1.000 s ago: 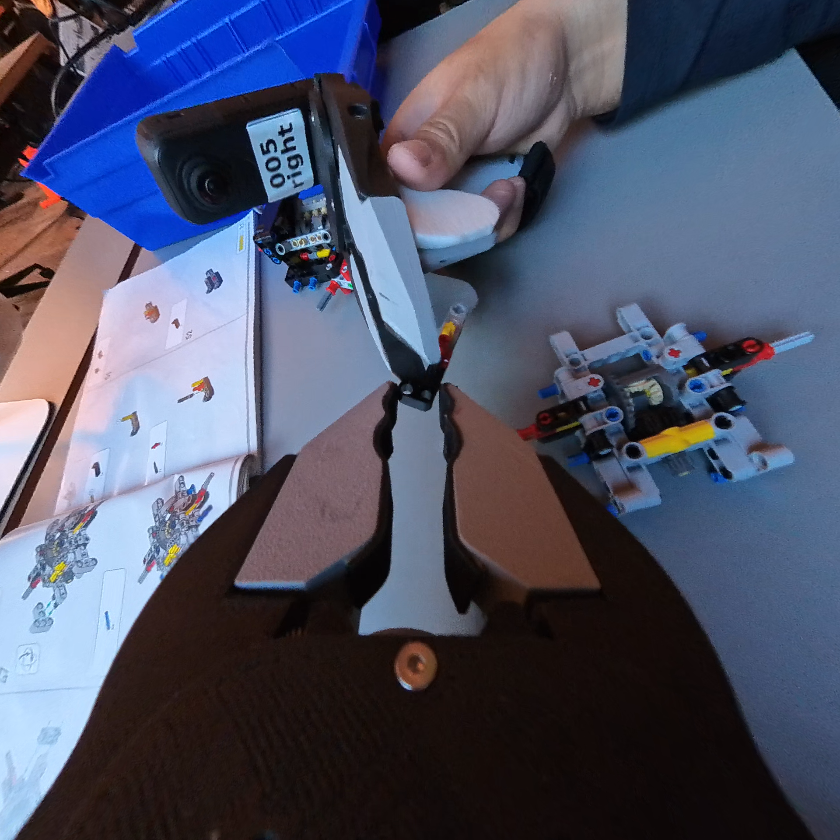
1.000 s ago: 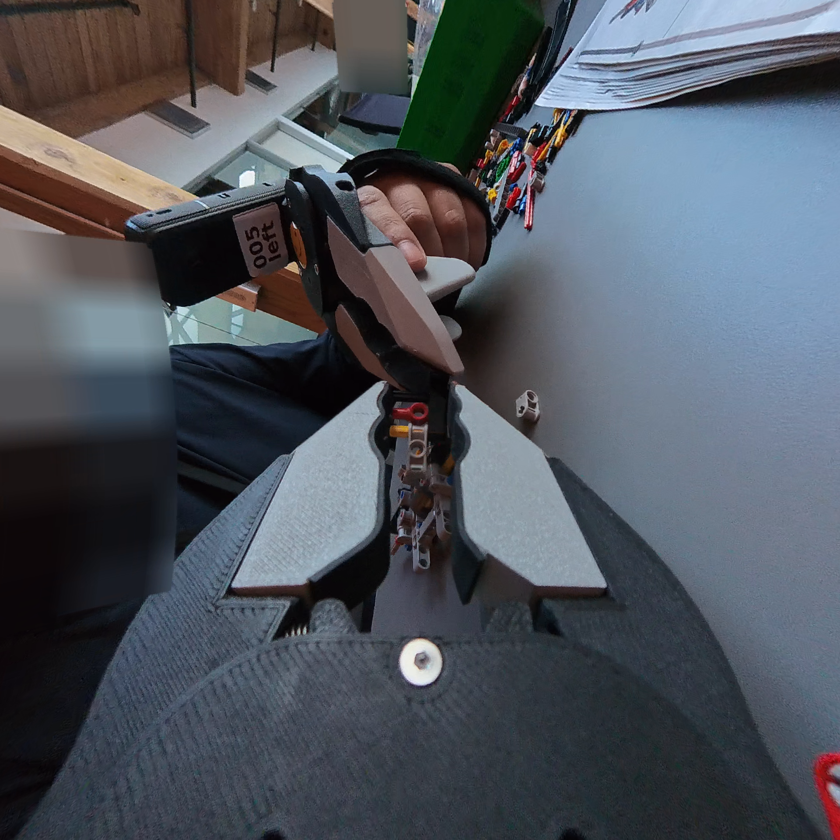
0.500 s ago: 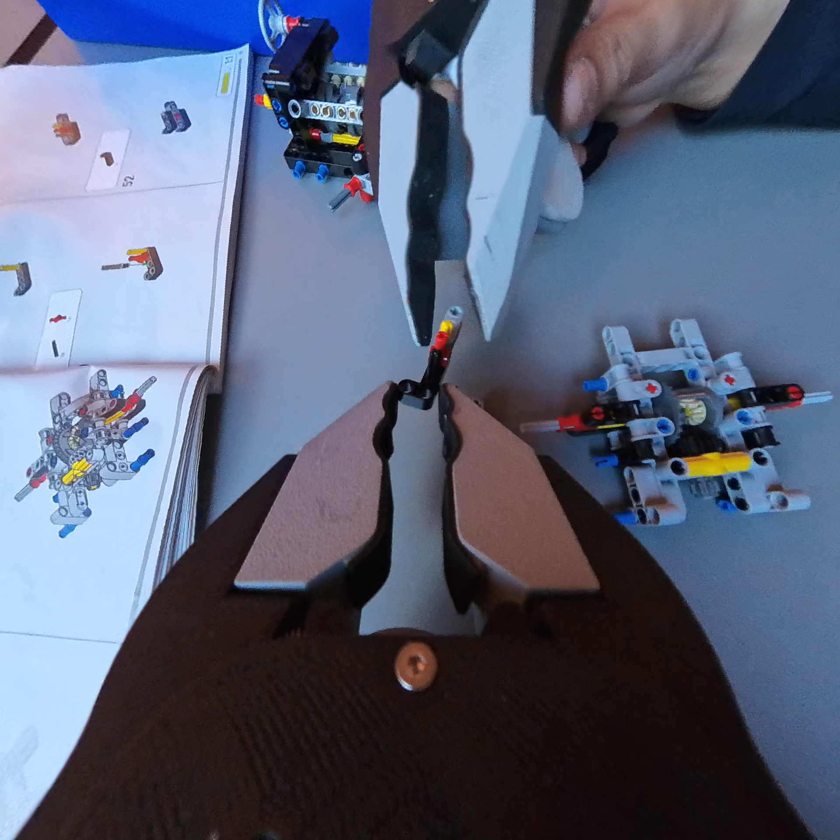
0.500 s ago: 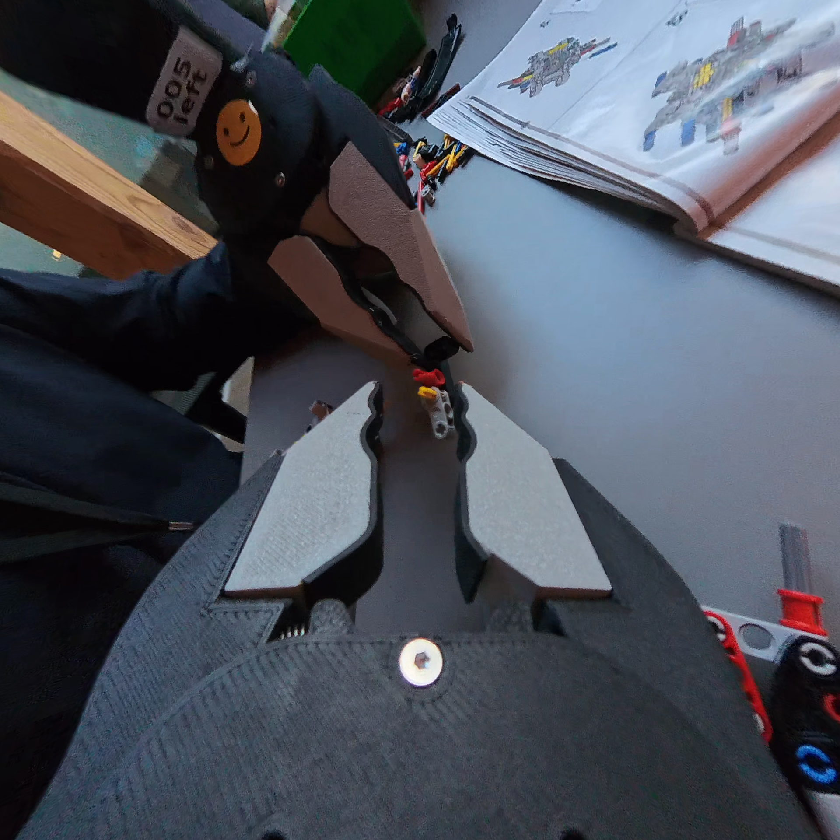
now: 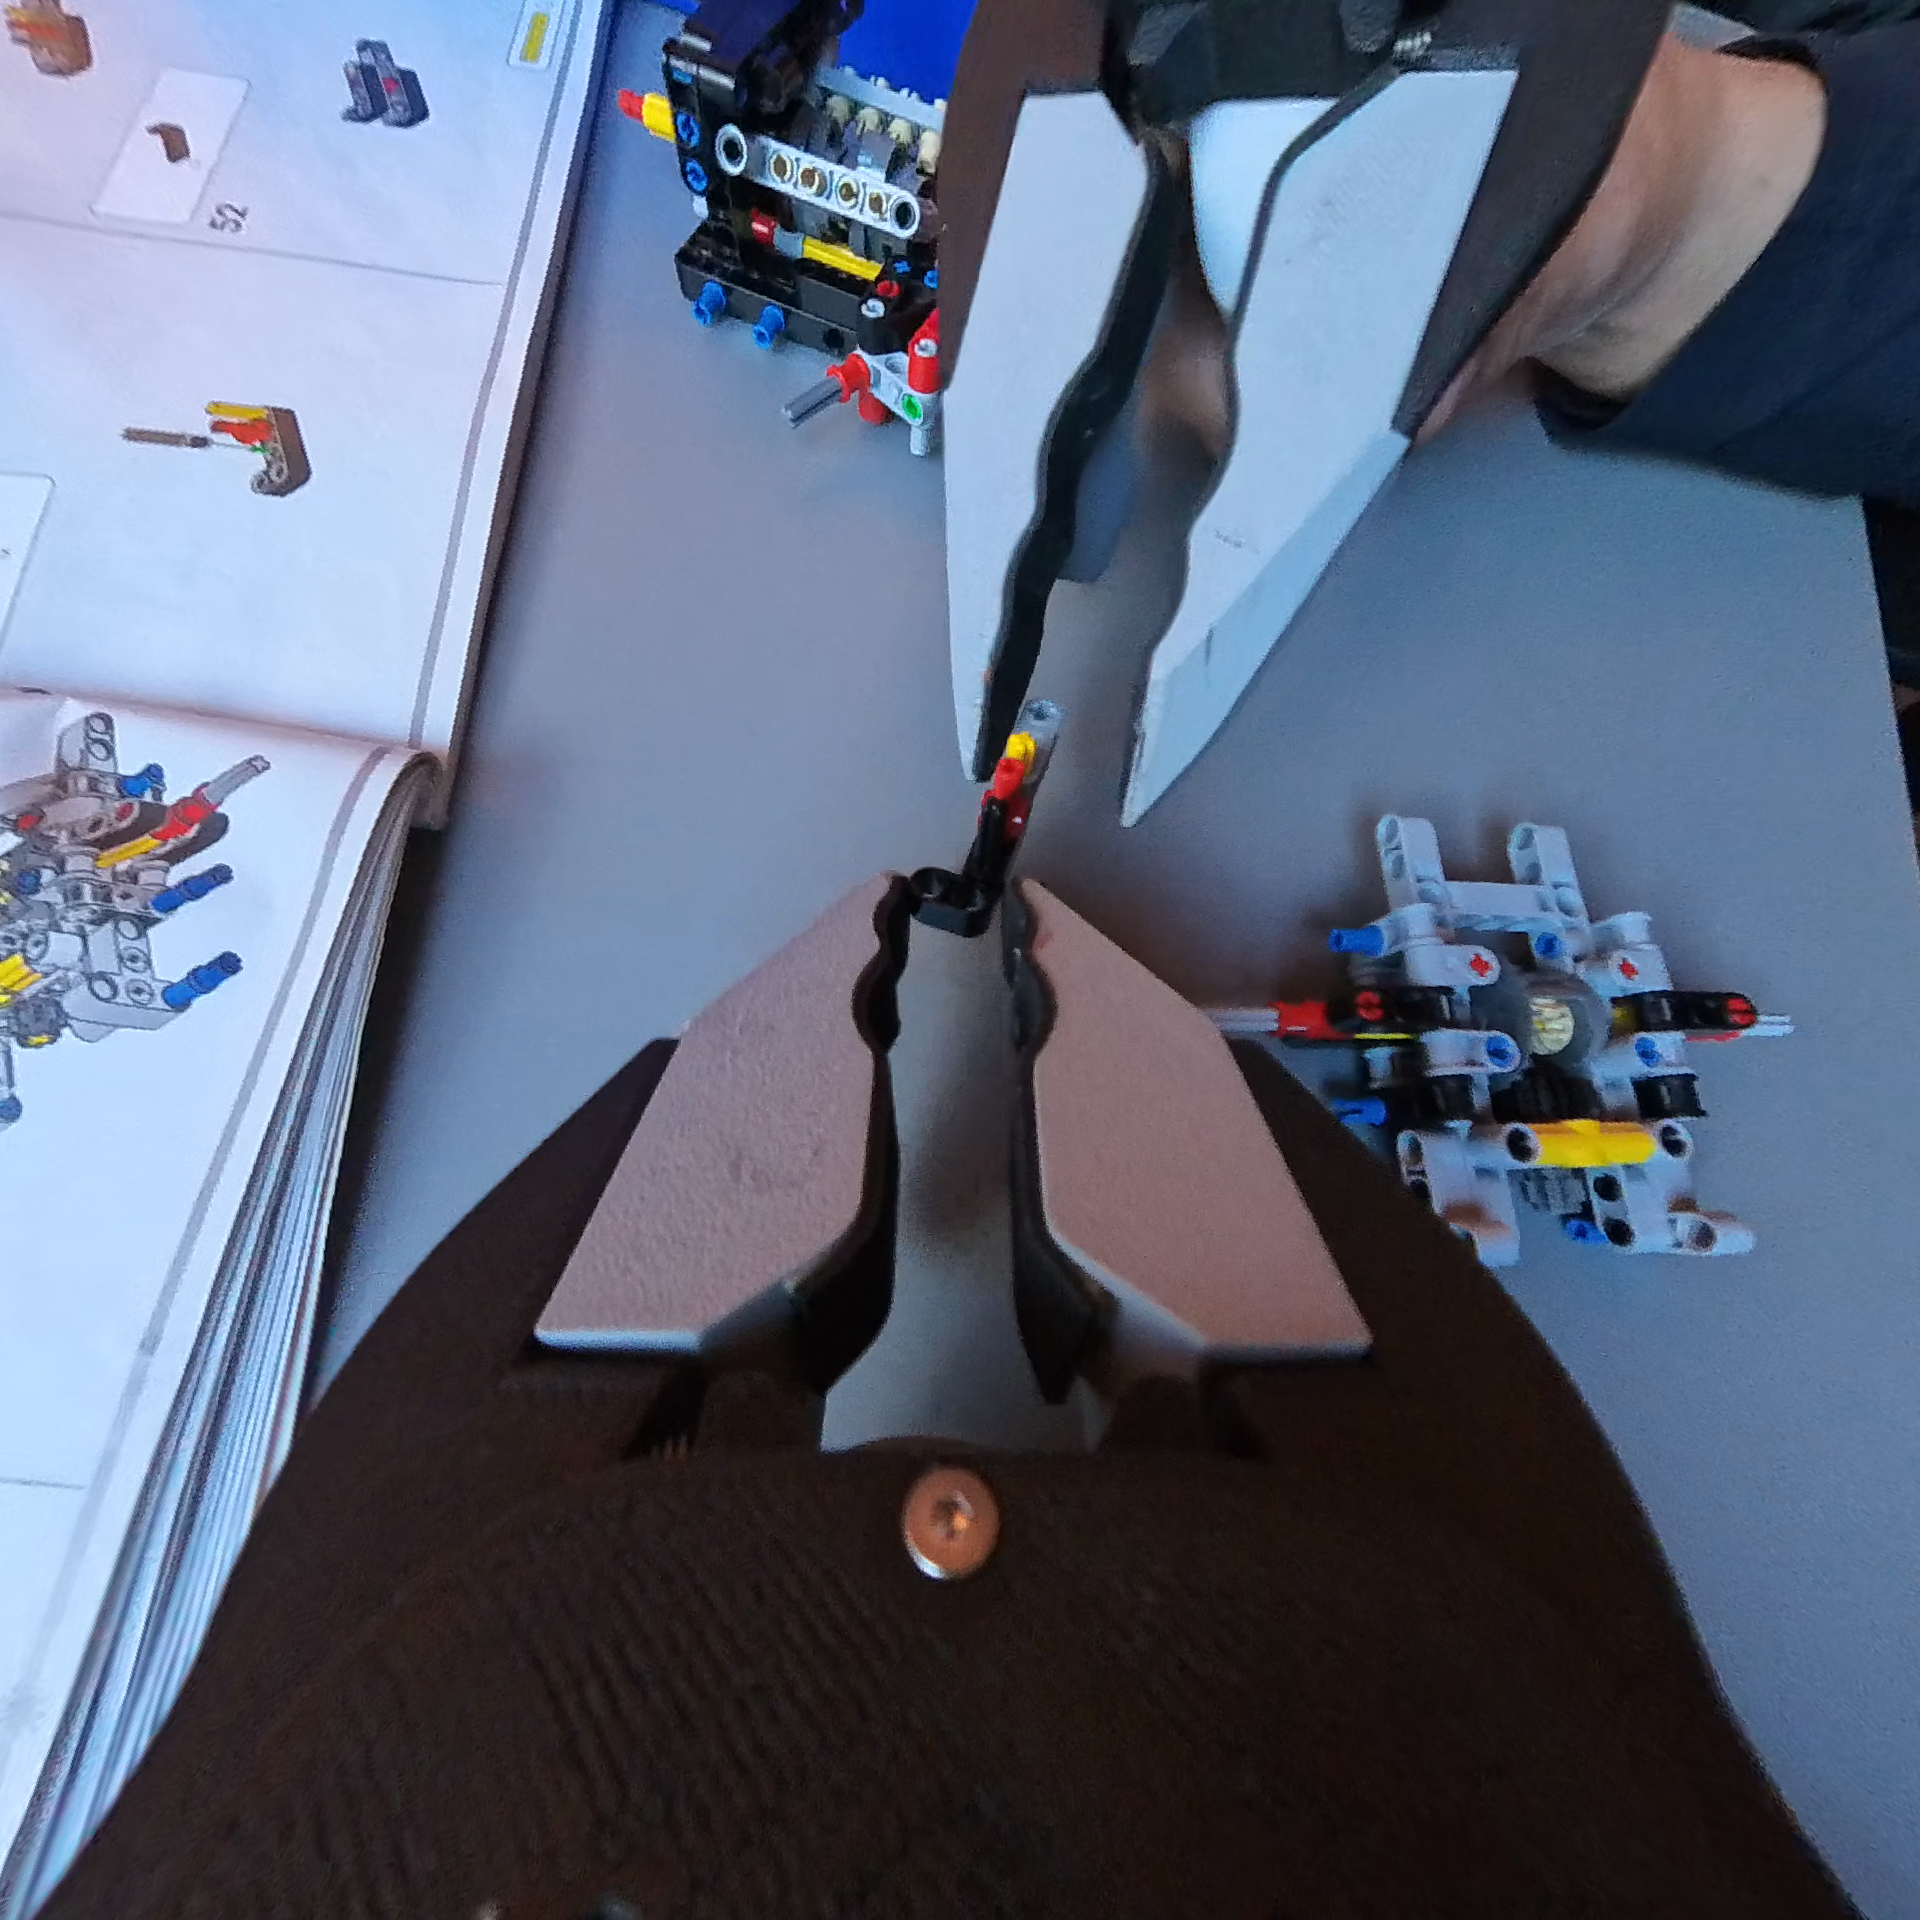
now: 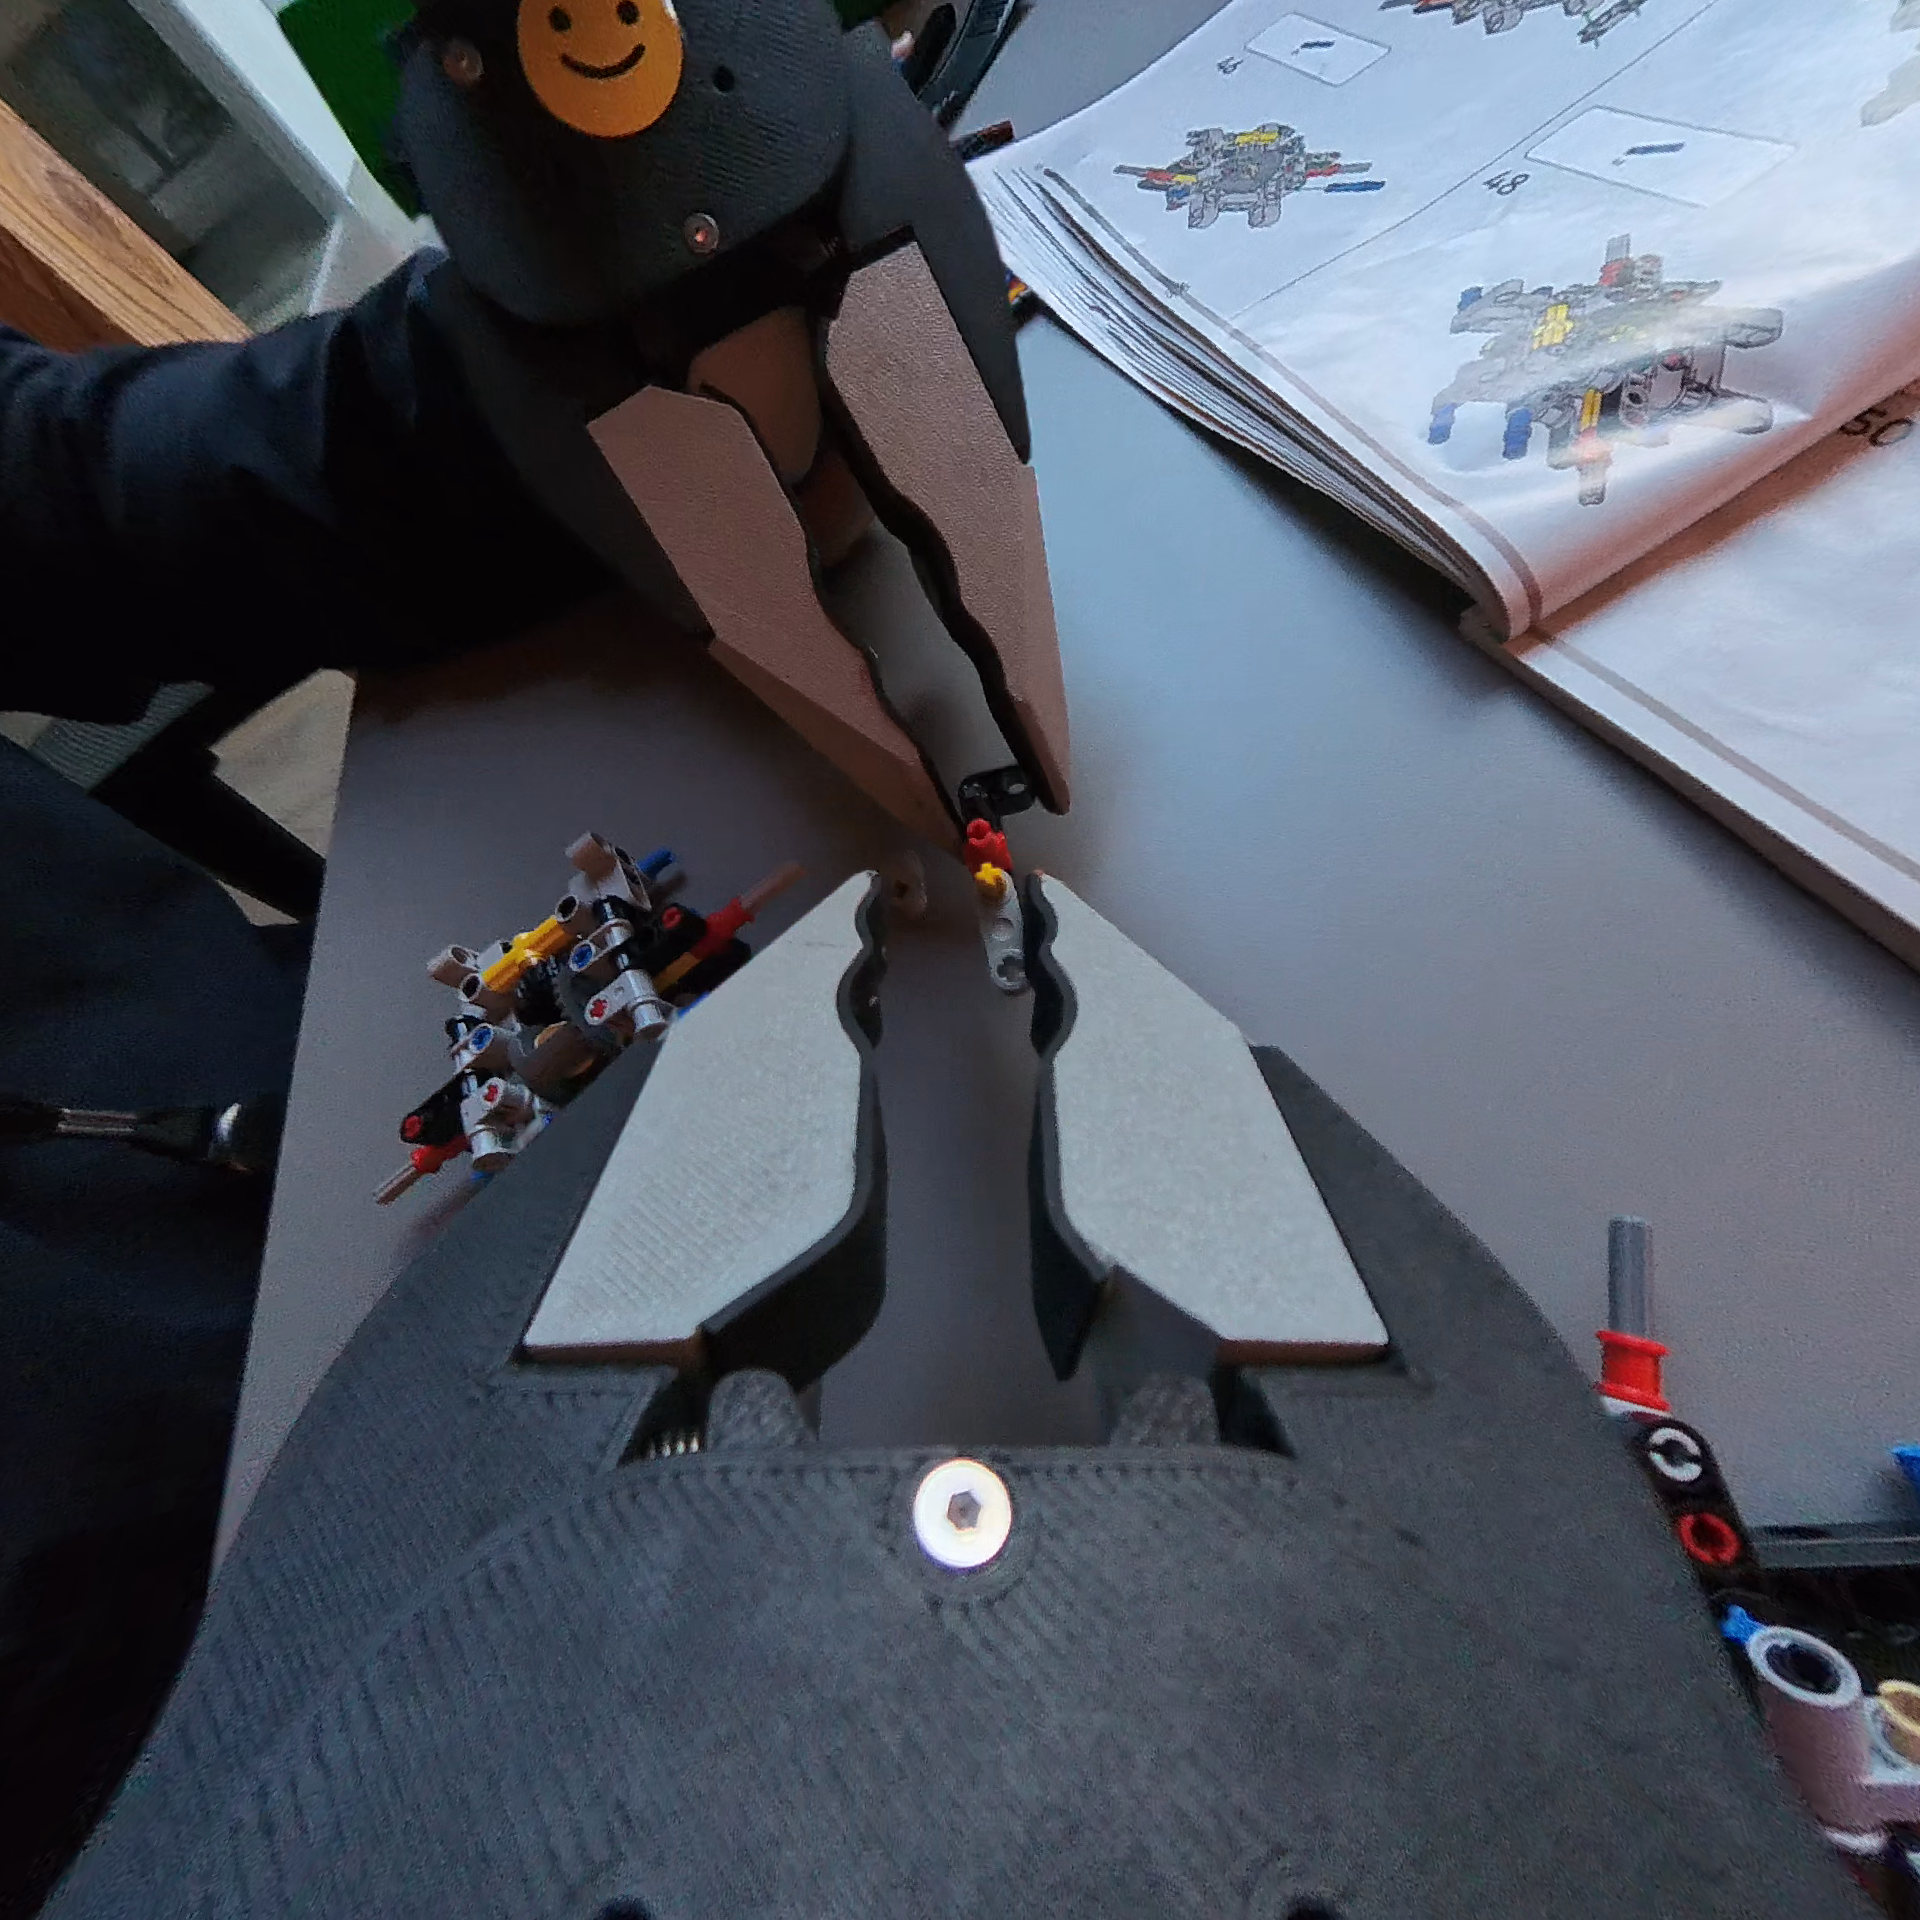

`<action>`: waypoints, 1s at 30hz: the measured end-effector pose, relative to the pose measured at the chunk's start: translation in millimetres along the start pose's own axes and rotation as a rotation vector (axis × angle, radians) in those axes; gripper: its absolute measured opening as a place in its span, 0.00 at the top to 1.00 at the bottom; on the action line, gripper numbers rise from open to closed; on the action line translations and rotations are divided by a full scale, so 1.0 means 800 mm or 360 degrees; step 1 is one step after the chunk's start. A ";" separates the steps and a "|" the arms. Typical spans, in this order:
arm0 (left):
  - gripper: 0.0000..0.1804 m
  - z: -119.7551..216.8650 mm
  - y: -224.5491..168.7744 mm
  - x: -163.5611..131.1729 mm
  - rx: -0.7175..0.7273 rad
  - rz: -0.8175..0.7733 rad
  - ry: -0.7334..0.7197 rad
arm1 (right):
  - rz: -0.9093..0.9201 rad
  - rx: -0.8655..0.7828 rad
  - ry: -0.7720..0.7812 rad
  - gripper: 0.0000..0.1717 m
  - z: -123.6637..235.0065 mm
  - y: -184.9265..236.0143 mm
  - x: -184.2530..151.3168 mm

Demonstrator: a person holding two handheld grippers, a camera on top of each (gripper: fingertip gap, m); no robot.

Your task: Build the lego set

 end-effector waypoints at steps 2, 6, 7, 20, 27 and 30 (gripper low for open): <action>0.92 -0.001 0.000 -0.001 -0.0003 -0.0002 0.0014 | 0.0035 -0.0019 0.0021 0.87 -0.002 0.000 -0.002; 0.92 -0.003 -0.003 -0.002 0.0001 -0.0019 0.0029 | 0.0082 -0.0055 0.0072 0.88 -0.007 0.001 -0.006; 0.92 -0.004 -0.003 -0.002 -0.0001 -0.0009 0.0032 | 0.0093 -0.0066 0.0079 0.89 -0.008 0.000 -0.006; 0.92 -0.006 0.003 -0.006 0.0008 0.0103 0.0071 | 0.0161 -0.0189 0.0112 0.92 -0.002 -0.011 -0.010; 0.92 -0.007 0.003 -0.007 0.0013 0.0092 0.0078 | 0.0285 -0.0242 0.0118 0.90 -0.002 -0.010 -0.009; 0.92 -0.008 0.000 -0.007 0.0007 0.0057 0.0084 | 0.0336 -0.0268 0.0130 0.90 -0.004 -0.009 -0.010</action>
Point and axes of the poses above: each gripper's, where its closed fingertips meet, z back along the fingers, x out of its top, y = z × x across the jaws, the point moved 3 cm from there along z, back along the fingers, and after that the axes turned 1 degree about y, right-handed, at the moved point
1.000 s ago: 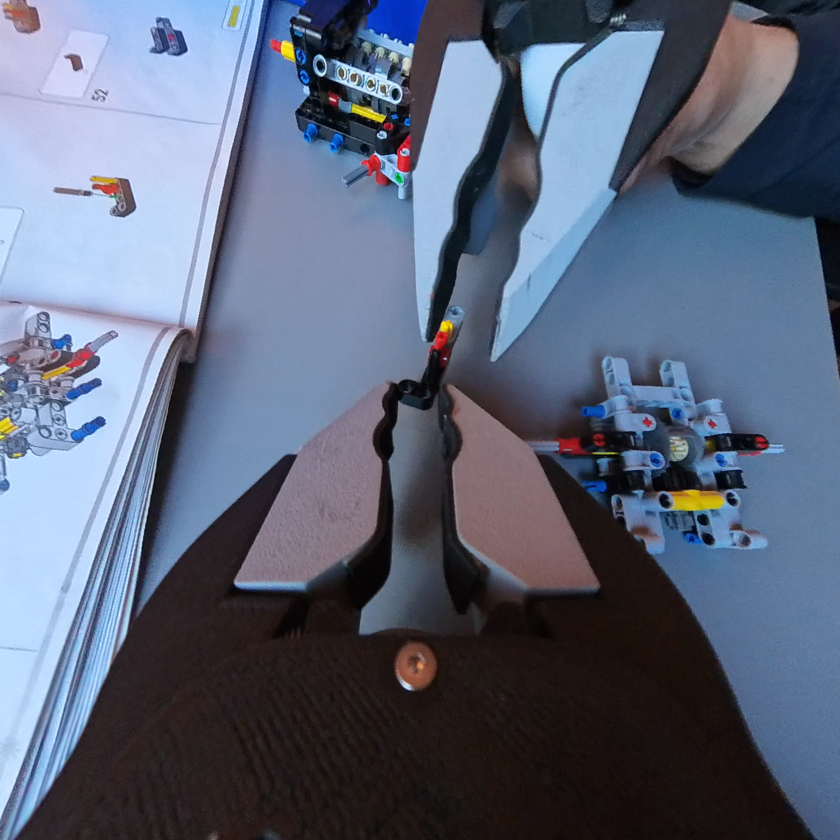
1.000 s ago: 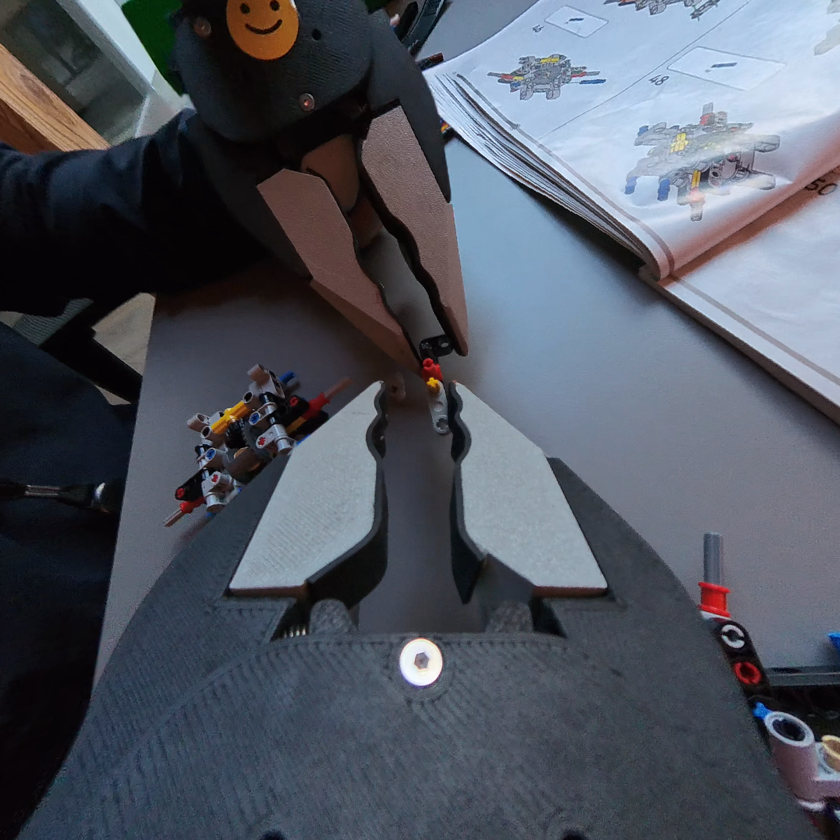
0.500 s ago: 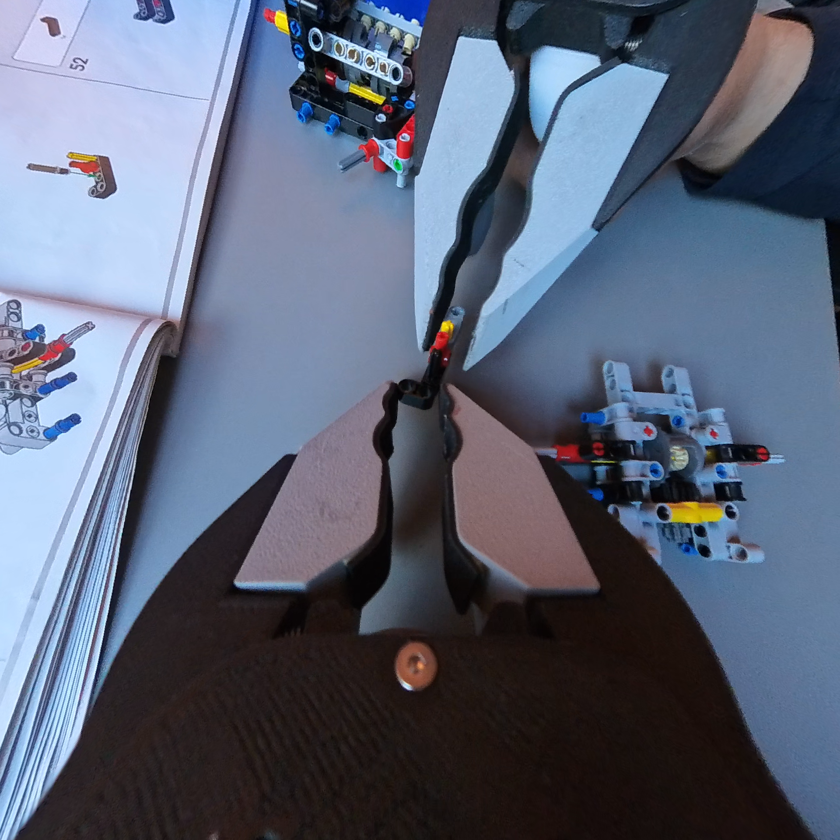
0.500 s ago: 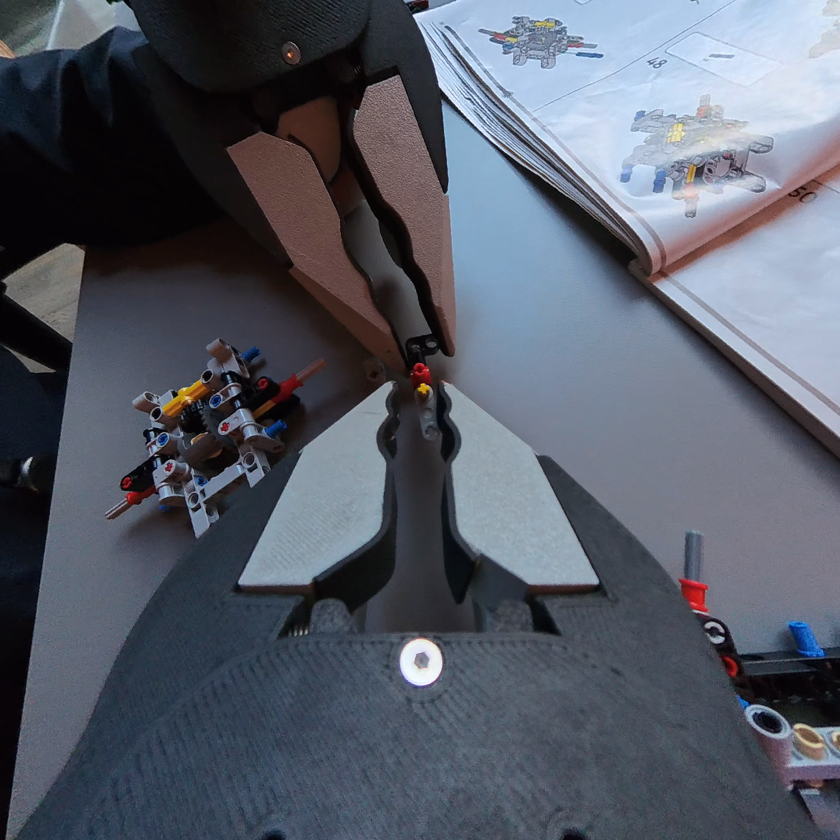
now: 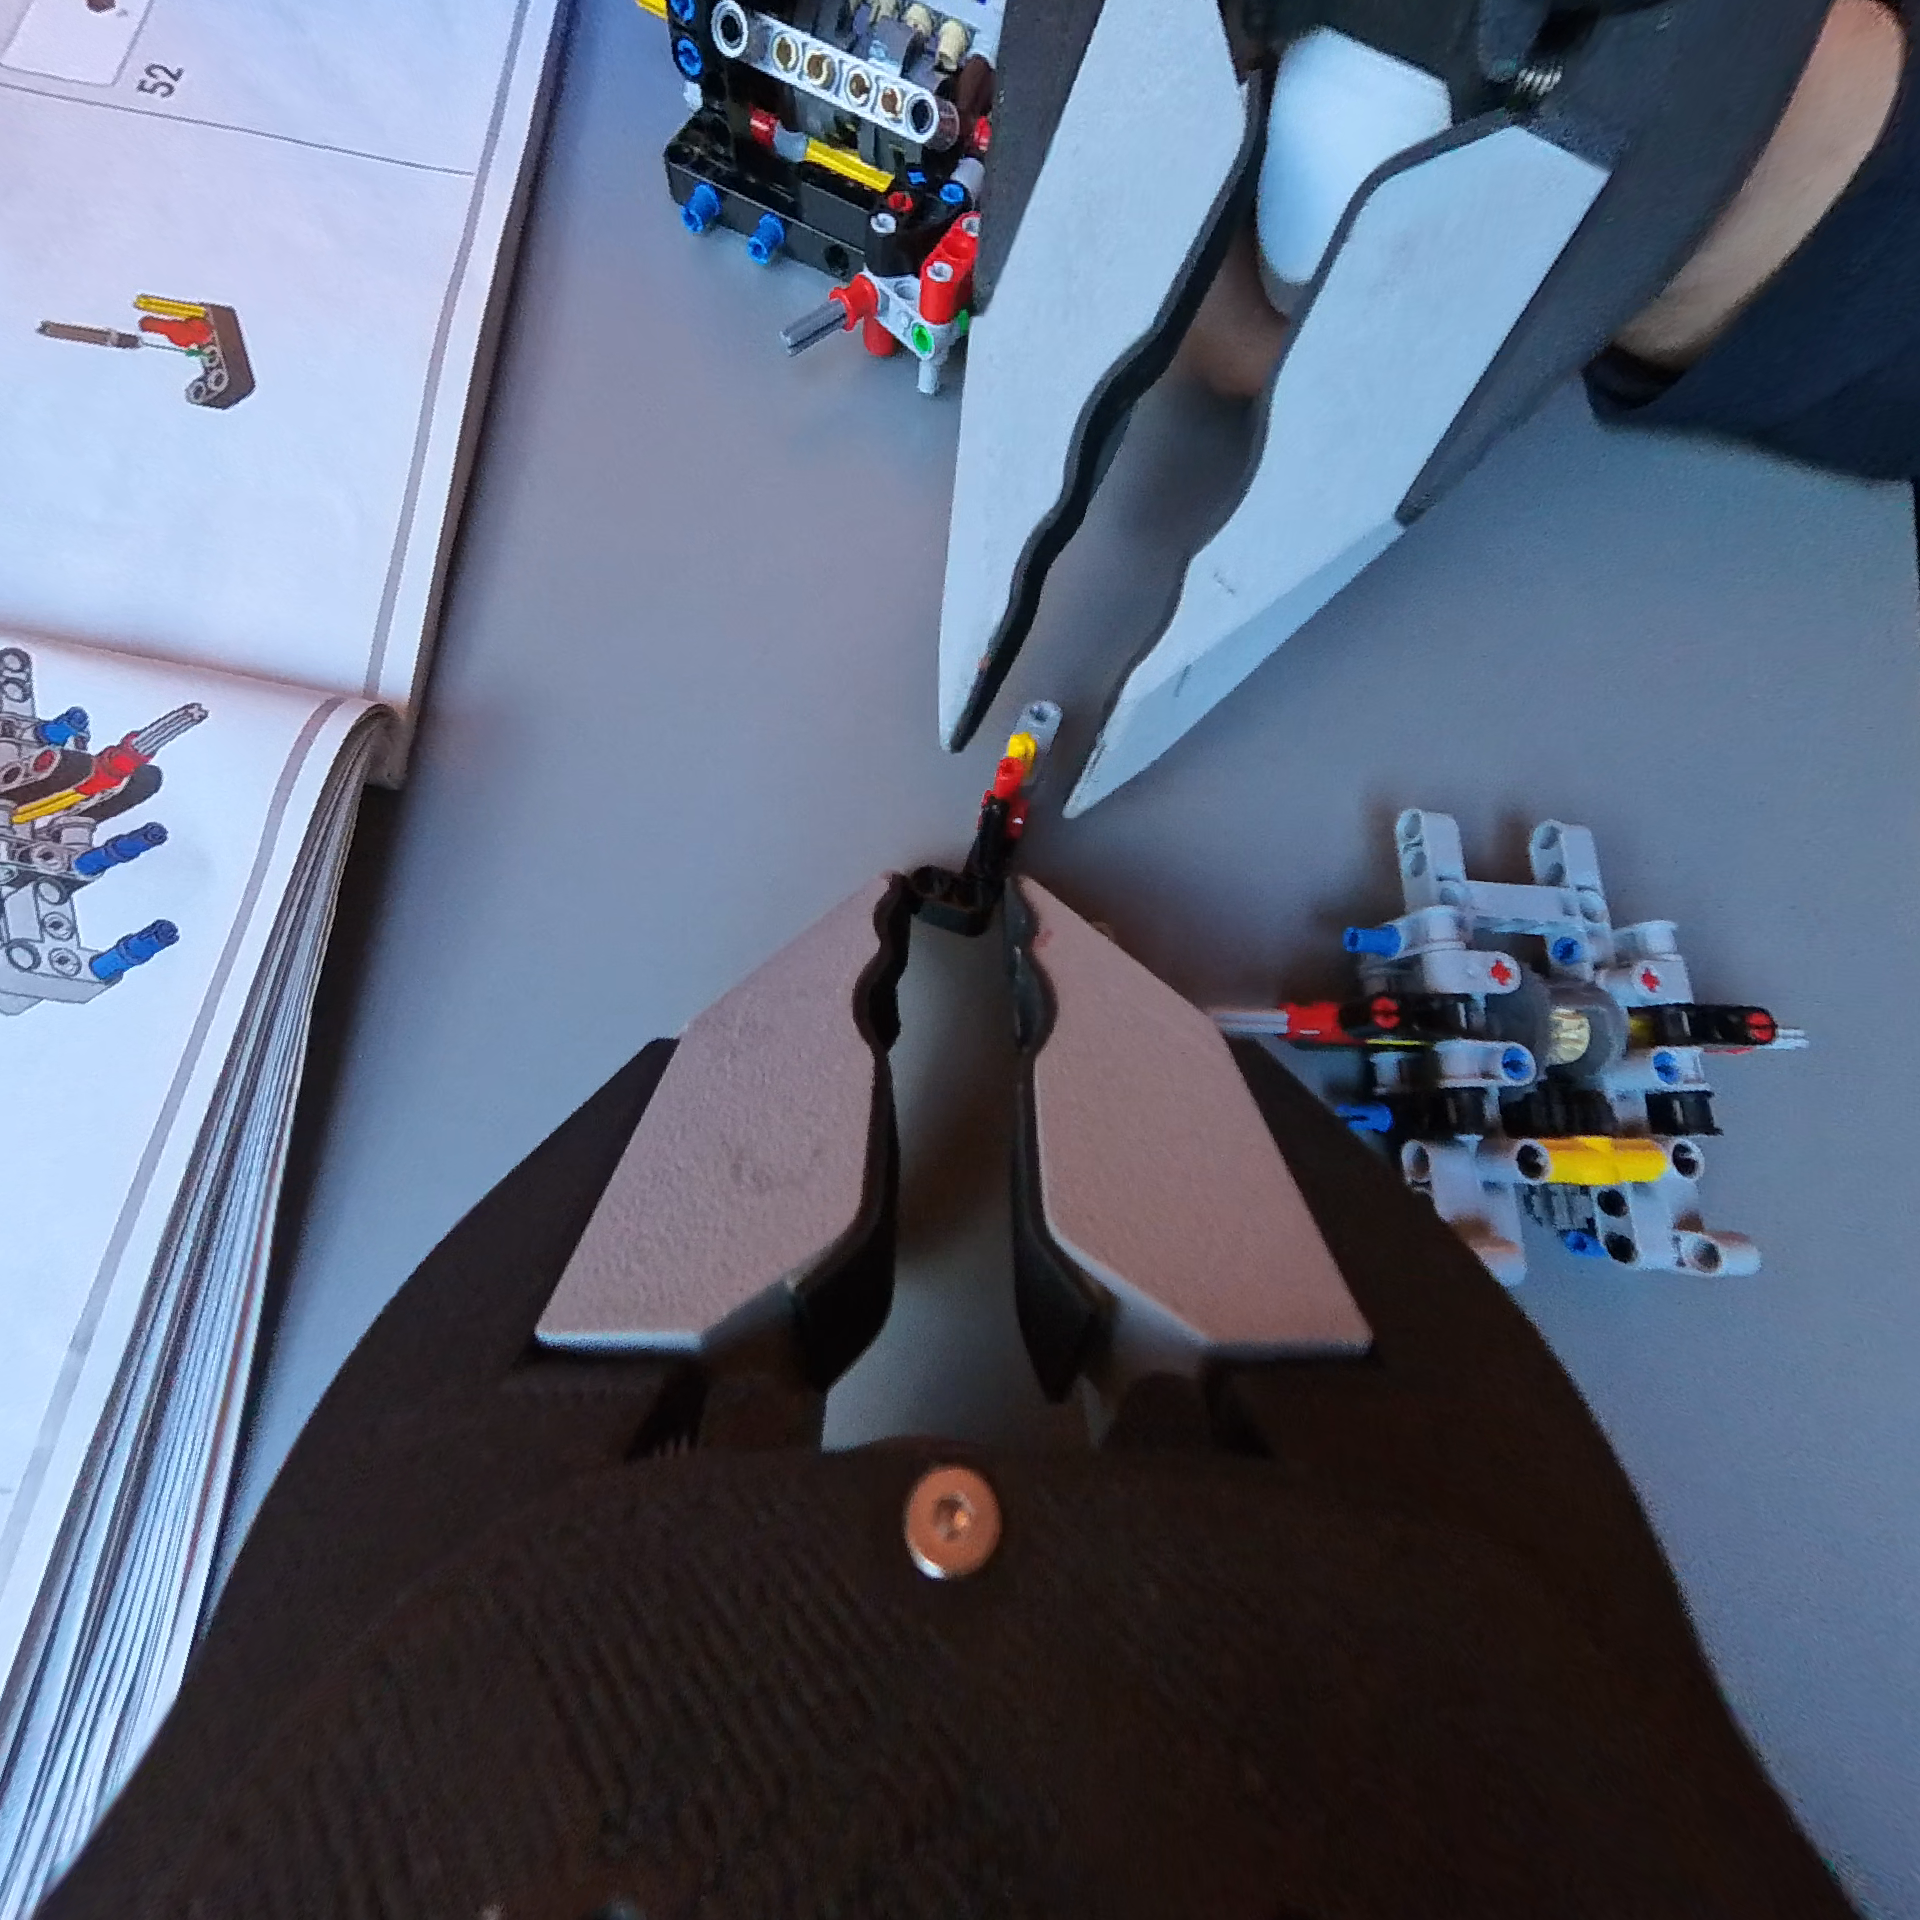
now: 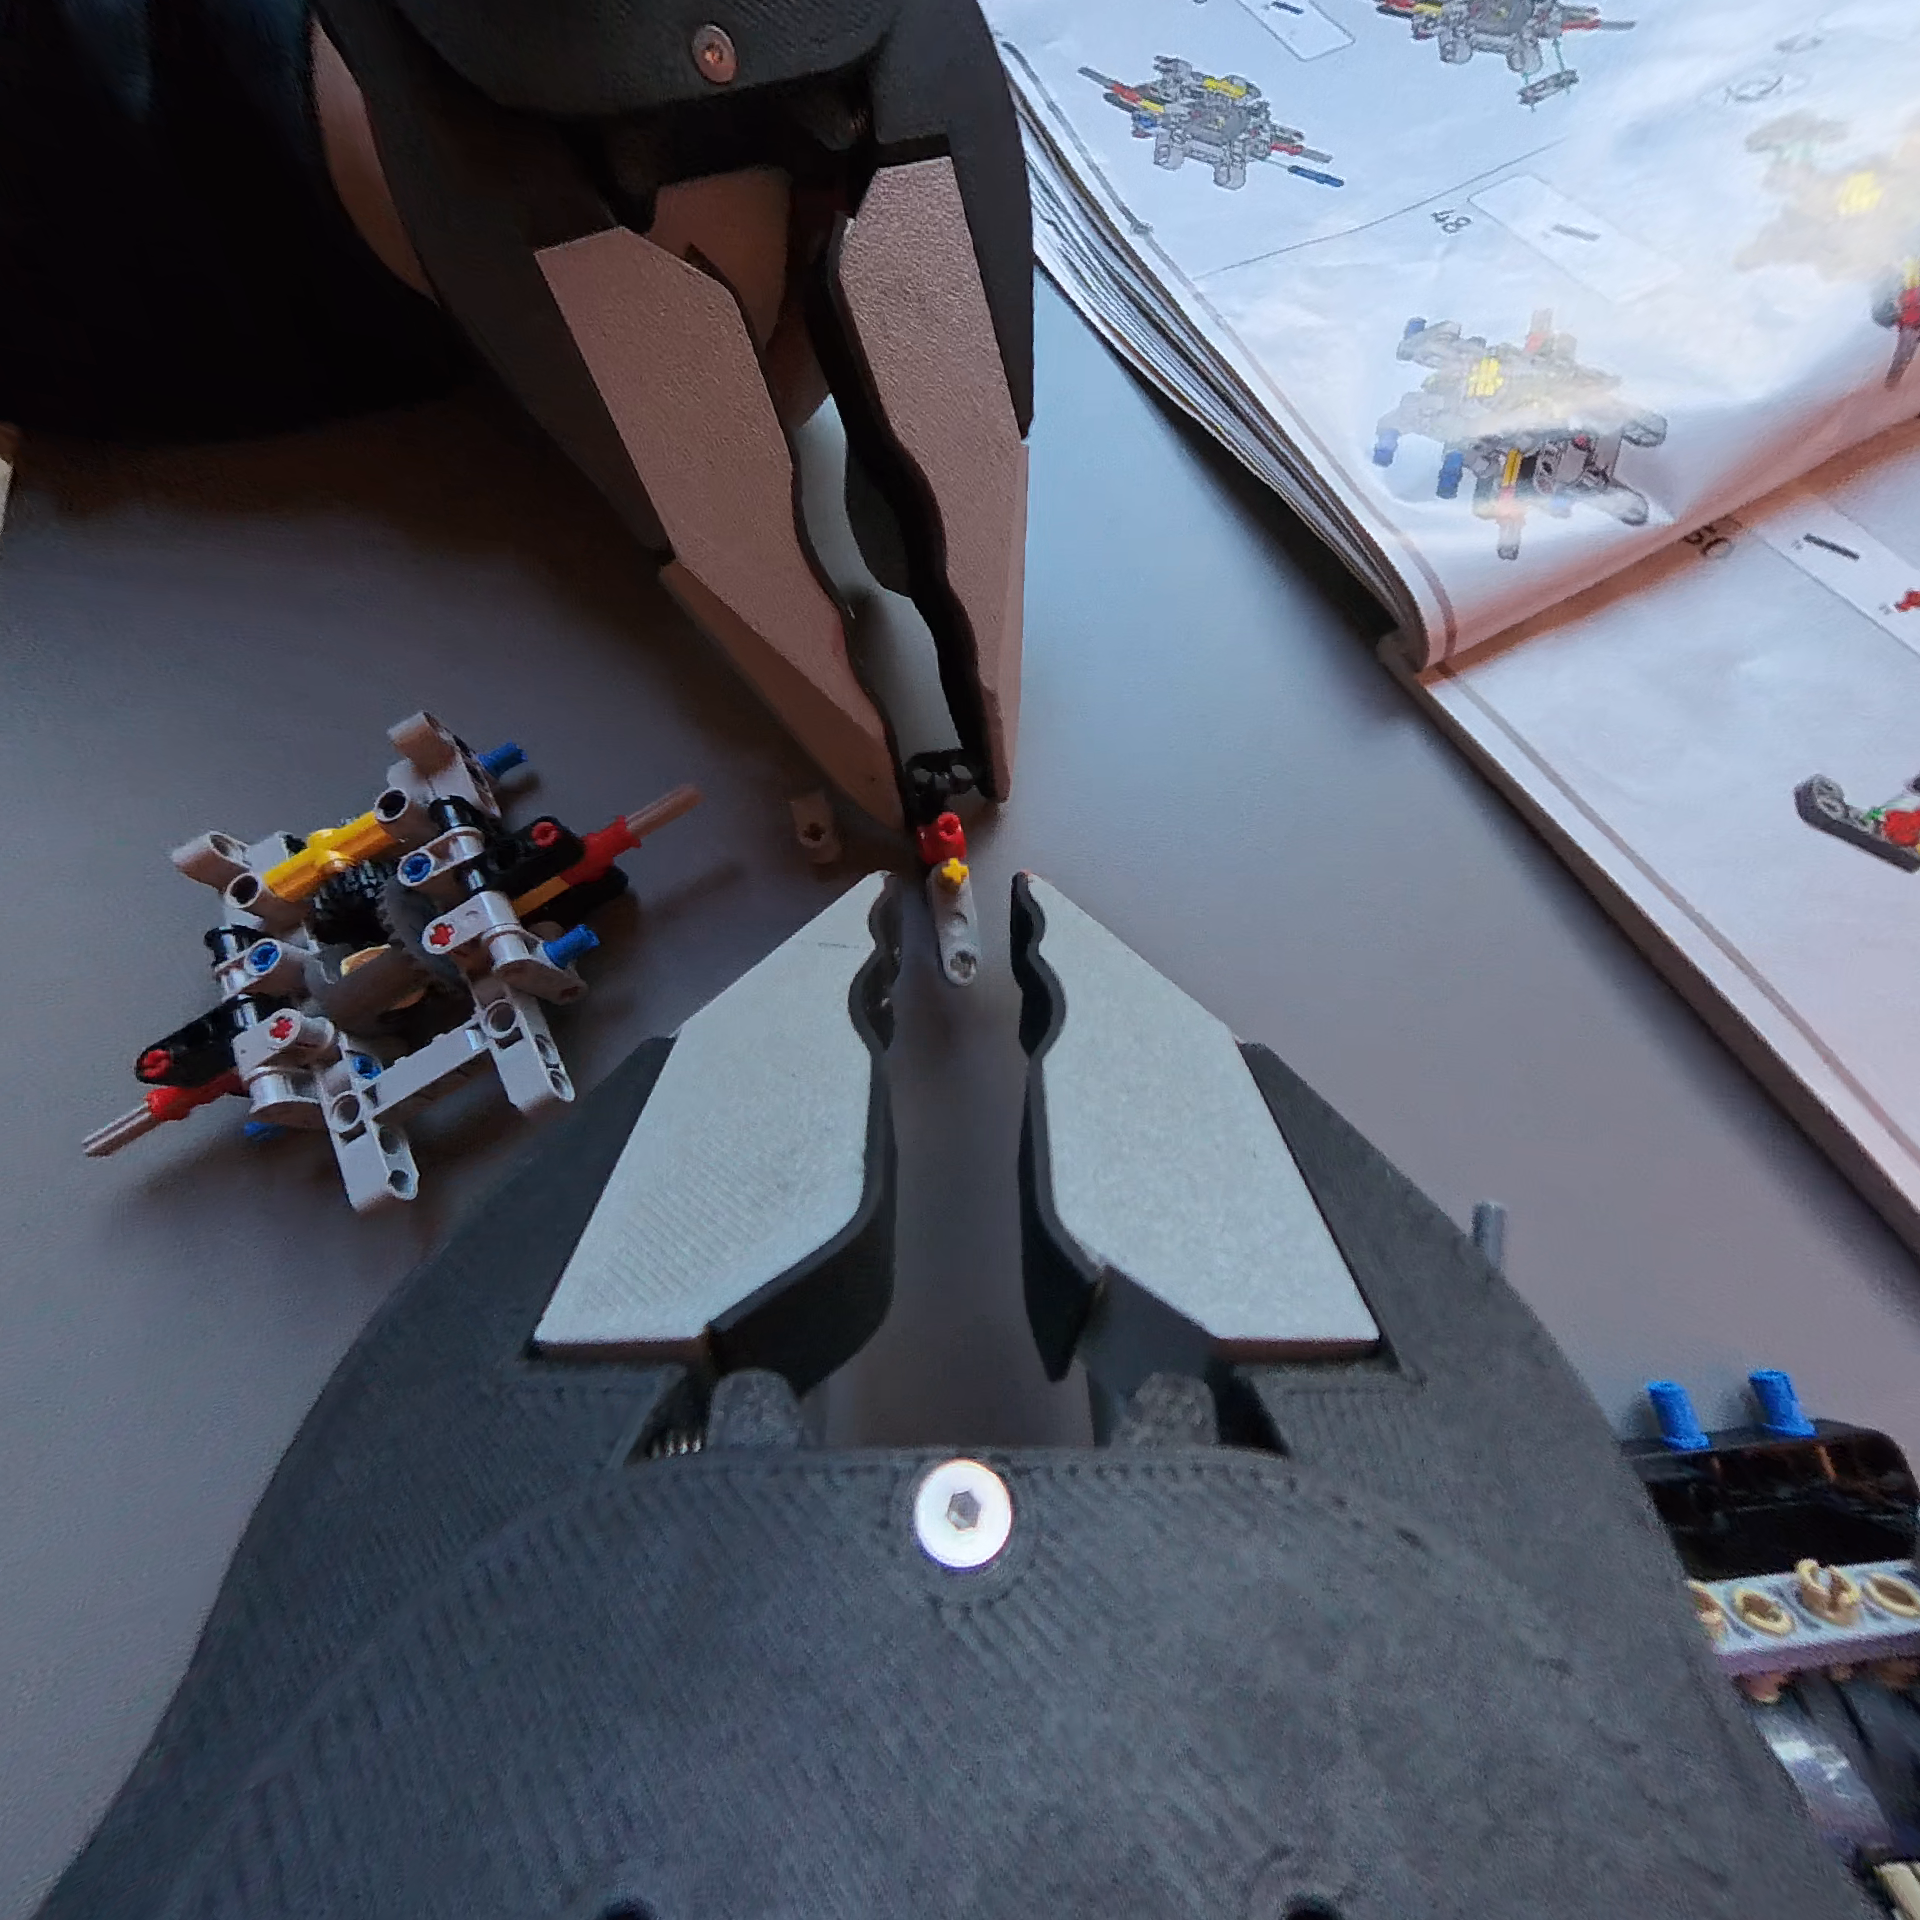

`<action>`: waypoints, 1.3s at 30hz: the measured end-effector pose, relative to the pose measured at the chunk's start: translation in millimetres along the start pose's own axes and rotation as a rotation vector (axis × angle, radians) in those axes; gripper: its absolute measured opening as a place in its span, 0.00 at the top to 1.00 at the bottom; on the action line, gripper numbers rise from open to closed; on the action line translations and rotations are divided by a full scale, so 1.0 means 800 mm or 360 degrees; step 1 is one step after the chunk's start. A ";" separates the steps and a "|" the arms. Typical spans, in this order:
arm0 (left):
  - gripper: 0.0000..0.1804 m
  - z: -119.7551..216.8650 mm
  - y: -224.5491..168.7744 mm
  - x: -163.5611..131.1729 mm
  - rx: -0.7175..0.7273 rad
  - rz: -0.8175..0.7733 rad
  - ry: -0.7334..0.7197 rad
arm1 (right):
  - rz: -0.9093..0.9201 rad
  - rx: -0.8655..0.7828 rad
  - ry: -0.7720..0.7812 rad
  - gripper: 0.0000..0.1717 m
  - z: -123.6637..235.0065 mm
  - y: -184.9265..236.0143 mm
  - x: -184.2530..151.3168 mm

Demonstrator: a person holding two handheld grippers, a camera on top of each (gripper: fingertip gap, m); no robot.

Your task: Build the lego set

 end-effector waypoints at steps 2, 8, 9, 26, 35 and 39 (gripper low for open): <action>0.92 -0.001 -0.001 0.000 -0.0001 -0.0014 0.0002 | 0.0020 0.0007 -0.0009 0.91 -0.002 0.003 0.002; 0.92 -0.002 -0.007 0.000 -0.0026 -0.0052 0.0010 | 0.0073 0.0017 -0.0008 0.97 -0.004 0.009 0.003; 0.92 -0.002 -0.008 0.000 -0.0043 -0.0057 0.0009 | 0.0071 0.0028 0.0002 0.97 -0.004 0.010 0.002; 0.95 0.006 -0.030 -0.013 -0.0203 -0.0223 0.0118 | 0.0206 -0.0012 0.0105 0.98 0.006 0.013 -0.008; 0.97 0.014 -0.029 -0.009 -0.0186 -0.0237 0.0094 | 0.0255 0.0037 0.0113 0.98 0.005 0.023 -0.008; 0.97 0.035 -0.032 0.015 -0.0289 -0.0133 -0.0117 | 0.0285 0.0079 0.0119 0.98 0.004 0.032 -0.005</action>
Point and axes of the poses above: each gripper's, where its closed fingertips meet, z back along the fingers, x out of its top, y = z × x across the jaws, the point moved 3 cm from there along z, back along the fingers, and after that the axes turned 1 degree about y, right-handed, at the moved point
